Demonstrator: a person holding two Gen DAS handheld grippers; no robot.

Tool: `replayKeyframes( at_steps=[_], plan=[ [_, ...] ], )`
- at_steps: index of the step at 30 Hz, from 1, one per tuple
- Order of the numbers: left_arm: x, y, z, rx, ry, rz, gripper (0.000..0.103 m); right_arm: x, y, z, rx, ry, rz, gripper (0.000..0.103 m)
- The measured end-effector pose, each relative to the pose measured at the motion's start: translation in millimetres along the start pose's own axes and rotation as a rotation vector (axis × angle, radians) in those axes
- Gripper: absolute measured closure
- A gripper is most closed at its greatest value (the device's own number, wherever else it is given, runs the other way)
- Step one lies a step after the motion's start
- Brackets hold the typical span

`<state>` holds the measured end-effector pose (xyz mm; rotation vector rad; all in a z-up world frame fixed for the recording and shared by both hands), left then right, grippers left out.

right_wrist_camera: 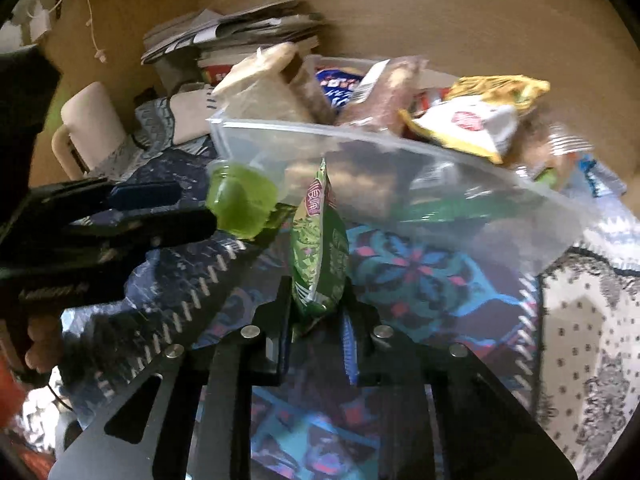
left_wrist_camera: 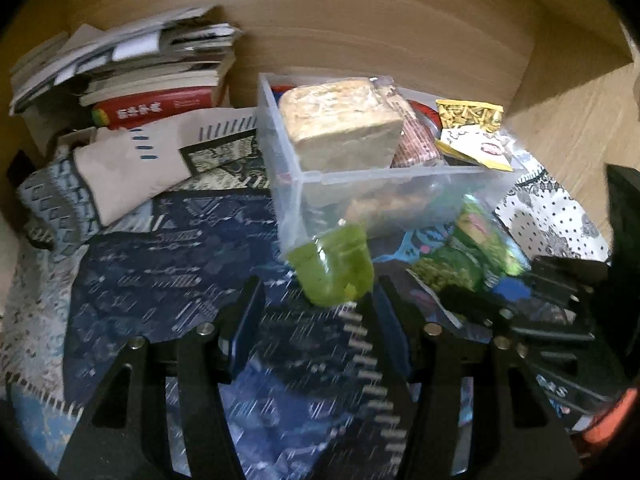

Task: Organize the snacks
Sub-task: 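Grasp the green jelly cup with left tool while right grasps the green pea bag, then lower the jelly cup and pea bag into the clear box and open both tools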

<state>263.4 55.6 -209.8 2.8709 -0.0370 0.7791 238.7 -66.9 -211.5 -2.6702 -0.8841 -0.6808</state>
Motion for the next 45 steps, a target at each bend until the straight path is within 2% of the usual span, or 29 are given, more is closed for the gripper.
replayKeyframes(
  at_steps=[10,19,29,36,45],
  plan=[
    [17,1,33,-0.004,-0.028,-0.044,0.047,-10,18,-20,-0.009,0.041,0.014,0.085],
    [5,2,18,-0.017,-0.008,-0.037,0.048,-16,27,-43,-0.003,0.081,0.032,0.086],
    [7,12,-53,-0.023,0.137,-0.008,0.048,2,24,-75,-0.029,0.164,0.029,0.086],
    [51,29,-92,0.010,0.259,0.041,0.048,32,24,-85,-0.041,0.222,0.017,0.086],
    [85,39,-104,0.008,0.297,0.041,0.048,66,37,-86,-0.052,0.260,0.015,0.086]
  ],
)
Point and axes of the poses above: each gripper's, at about its wrist camera, not at the fingertips, and z roughly the way its jaws point, y to its right, x to its top, the point moved 7 cm from there along z, roughly the way its jaws point, and after that the axes turned 9 degrees about -y, right-handed, at the moved point
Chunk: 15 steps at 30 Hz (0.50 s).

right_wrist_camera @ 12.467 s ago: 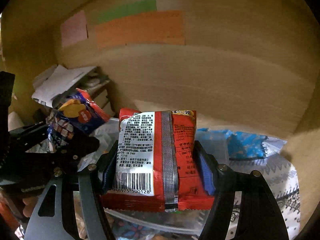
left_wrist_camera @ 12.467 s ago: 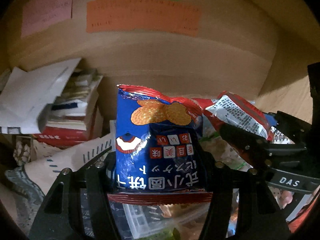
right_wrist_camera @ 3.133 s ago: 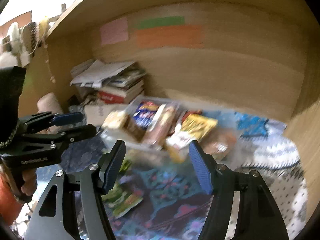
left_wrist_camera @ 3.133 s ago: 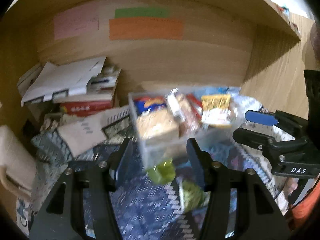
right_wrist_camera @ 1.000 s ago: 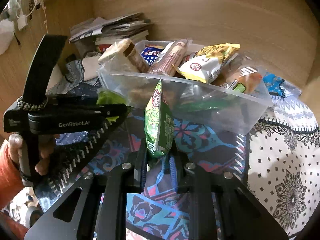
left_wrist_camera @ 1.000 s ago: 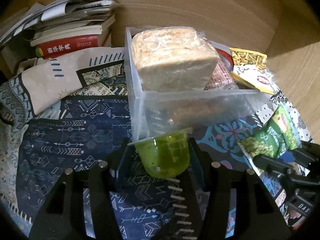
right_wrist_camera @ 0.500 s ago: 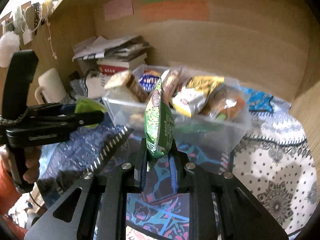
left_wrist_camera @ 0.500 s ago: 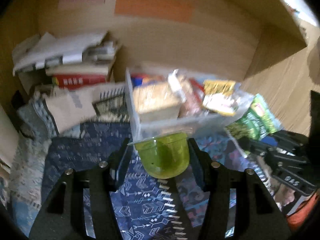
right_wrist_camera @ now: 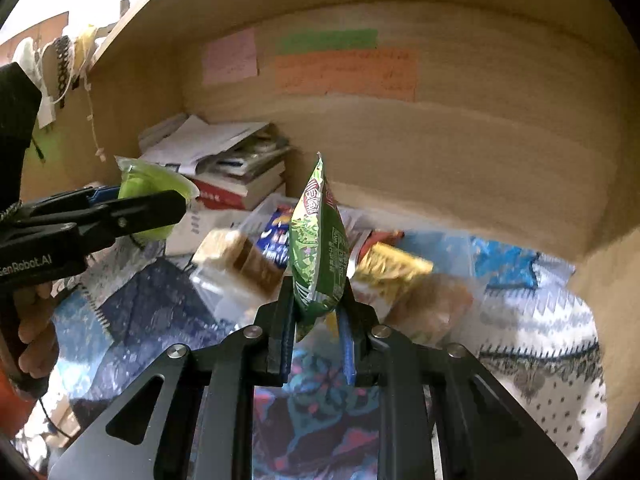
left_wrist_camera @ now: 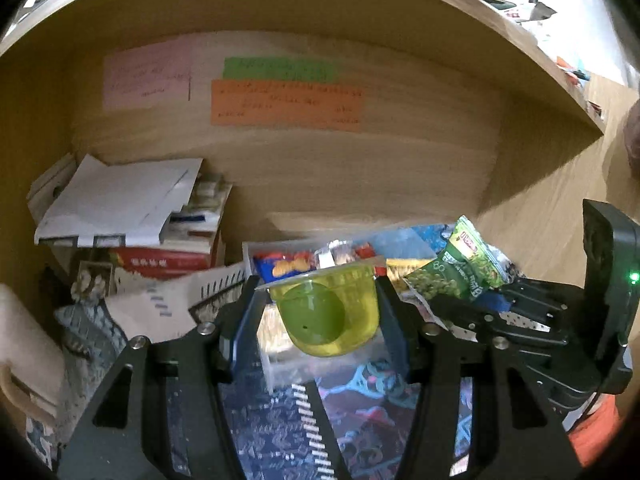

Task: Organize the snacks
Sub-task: 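Lower the jelly cup and pea bag into the clear box and open both tools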

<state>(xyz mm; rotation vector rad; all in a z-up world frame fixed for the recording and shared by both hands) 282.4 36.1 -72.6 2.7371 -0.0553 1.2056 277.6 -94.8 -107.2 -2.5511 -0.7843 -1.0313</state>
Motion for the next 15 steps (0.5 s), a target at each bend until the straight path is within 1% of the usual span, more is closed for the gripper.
replayKeyframes(
  at_steps=[6,15],
  plan=[
    [18,6,21,0.014,-0.011,0.007,0.048,14,13,15,-0.006,-0.015,0.014,0.086],
    [32,0,62,0.020,-0.061,-0.016,0.048,16,17,38,0.016,-0.066,0.012,0.085]
  ],
)
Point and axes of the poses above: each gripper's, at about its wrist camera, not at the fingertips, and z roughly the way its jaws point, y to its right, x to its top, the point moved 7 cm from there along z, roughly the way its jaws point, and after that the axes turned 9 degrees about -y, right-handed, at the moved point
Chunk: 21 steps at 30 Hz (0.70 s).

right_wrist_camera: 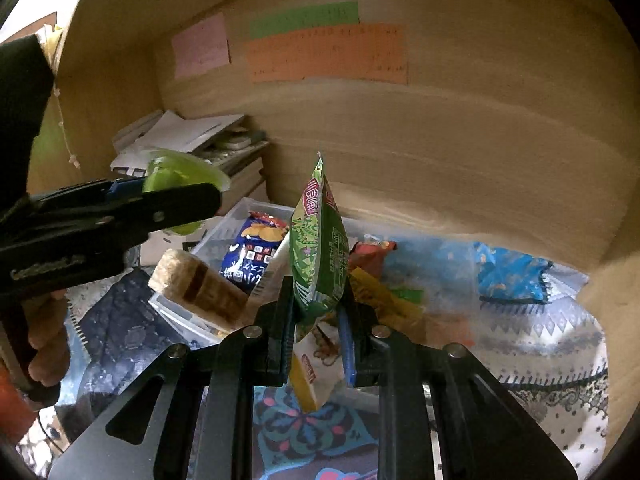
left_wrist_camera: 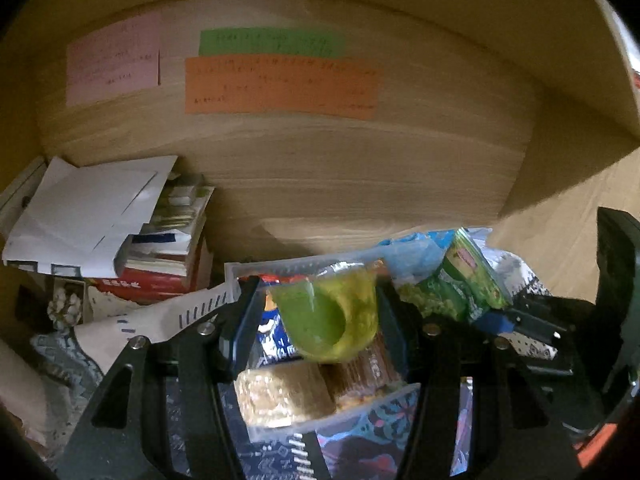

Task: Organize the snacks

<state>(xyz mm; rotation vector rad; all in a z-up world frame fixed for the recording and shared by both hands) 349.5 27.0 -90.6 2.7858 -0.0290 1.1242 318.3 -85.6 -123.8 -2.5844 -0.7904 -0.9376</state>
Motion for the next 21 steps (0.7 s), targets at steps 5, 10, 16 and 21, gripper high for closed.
replayKeyframes(
  at_steps=[5,10,16,21],
  plan=[
    [3,3,2,0.008,0.019,0.016,0.047,1,2,3,-0.005,-0.006,0.001,0.084],
    [1,6,-7,0.022,0.039,0.030,0.044,0,3,-1,-0.036,-0.002,-0.003,0.062],
    [-6,5,-38,0.003,0.096,0.015,0.044,-2,-2,-30,-0.067,0.066,-0.008,0.053],
    [-15,12,-81,0.020,0.183,0.028,0.044,-2,-12,-76,-0.071,0.157,0.007,0.053]
  ],
)
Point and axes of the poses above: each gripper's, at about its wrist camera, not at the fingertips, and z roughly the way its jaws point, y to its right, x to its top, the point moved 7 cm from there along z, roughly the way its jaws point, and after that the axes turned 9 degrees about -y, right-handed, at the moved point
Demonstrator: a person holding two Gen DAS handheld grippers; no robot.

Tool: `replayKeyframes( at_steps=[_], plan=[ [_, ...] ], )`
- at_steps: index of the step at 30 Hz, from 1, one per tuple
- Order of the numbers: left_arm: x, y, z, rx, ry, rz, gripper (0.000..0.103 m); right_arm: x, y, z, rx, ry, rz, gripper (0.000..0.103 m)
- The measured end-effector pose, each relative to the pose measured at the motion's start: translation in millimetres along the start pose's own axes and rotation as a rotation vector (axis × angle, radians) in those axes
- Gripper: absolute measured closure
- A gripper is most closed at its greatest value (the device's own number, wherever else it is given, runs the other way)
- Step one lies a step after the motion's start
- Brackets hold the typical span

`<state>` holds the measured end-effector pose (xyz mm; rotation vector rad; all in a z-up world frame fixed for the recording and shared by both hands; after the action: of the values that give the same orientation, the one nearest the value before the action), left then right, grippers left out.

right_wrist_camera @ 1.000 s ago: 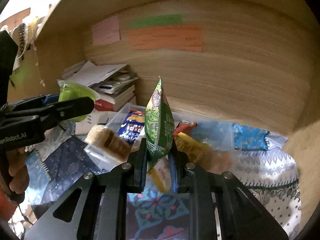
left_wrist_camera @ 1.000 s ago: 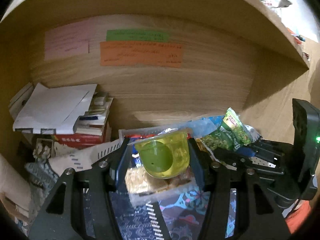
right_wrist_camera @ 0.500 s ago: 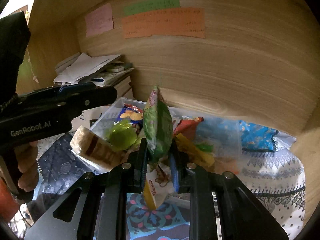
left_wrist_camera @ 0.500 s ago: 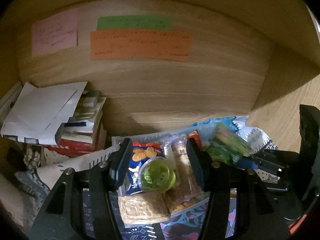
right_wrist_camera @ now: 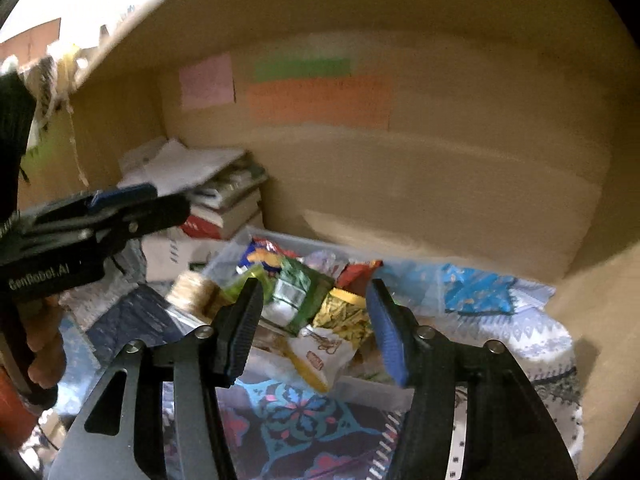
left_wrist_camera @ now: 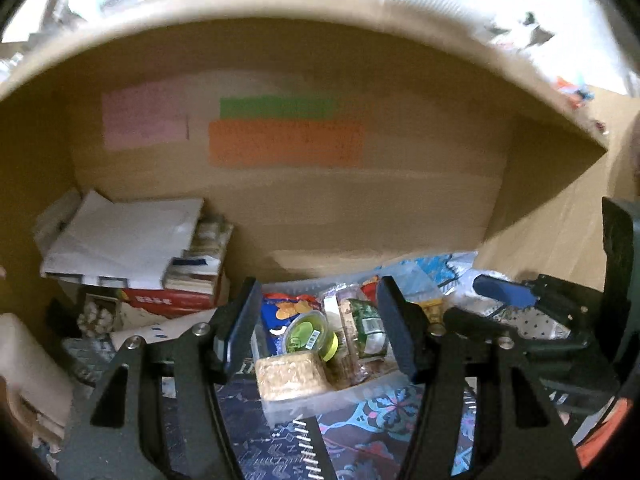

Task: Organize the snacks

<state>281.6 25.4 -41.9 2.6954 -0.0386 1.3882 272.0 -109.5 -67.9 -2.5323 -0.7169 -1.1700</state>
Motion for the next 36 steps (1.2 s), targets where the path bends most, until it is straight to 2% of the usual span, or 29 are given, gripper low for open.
replayKeyframes(
  at_steps=[5,8,14,18,21,25,36],
  plan=[
    [-1,7,-52,0.009,0.104,0.009,0.041,7,-12,-48,-0.004,0.101,0.015,0.053],
    [-2,10,-79,0.009,0.154,0.012,0.038,8,-21,-79,-0.010,0.165,0.022,0.048],
    [-9,18,-120,0.025,0.221,0.025,0.031,3,-33,-121,-0.053,0.260,0.044,0.024],
    [-17,24,-138,0.036,0.252,0.036,0.015,-5,-40,-134,-0.092,0.289,0.052,0.013],
    [-23,27,-152,0.050,0.275,0.038,0.010,-10,-43,-140,-0.113,0.303,0.057,0.001],
    [-29,30,-160,0.063,0.290,0.040,0.001,-16,-47,-148,-0.135,0.312,0.060,0.000],
    [-40,32,-163,0.058,0.287,0.038,0.000,-25,-49,-158,-0.177,0.326,0.065,0.000]
  ],
)
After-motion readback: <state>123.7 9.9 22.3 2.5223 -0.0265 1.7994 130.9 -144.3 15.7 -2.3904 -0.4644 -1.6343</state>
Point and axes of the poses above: each gripper's, at about its wrist camera, not at the fingertips, and z roughly the way its jaws point, y to its right, x to its top, the point moved 7 cm from there along z, roughly the way its jaws point, and after that the axes turned 9 degrees about -y, right-handed, at the moved point
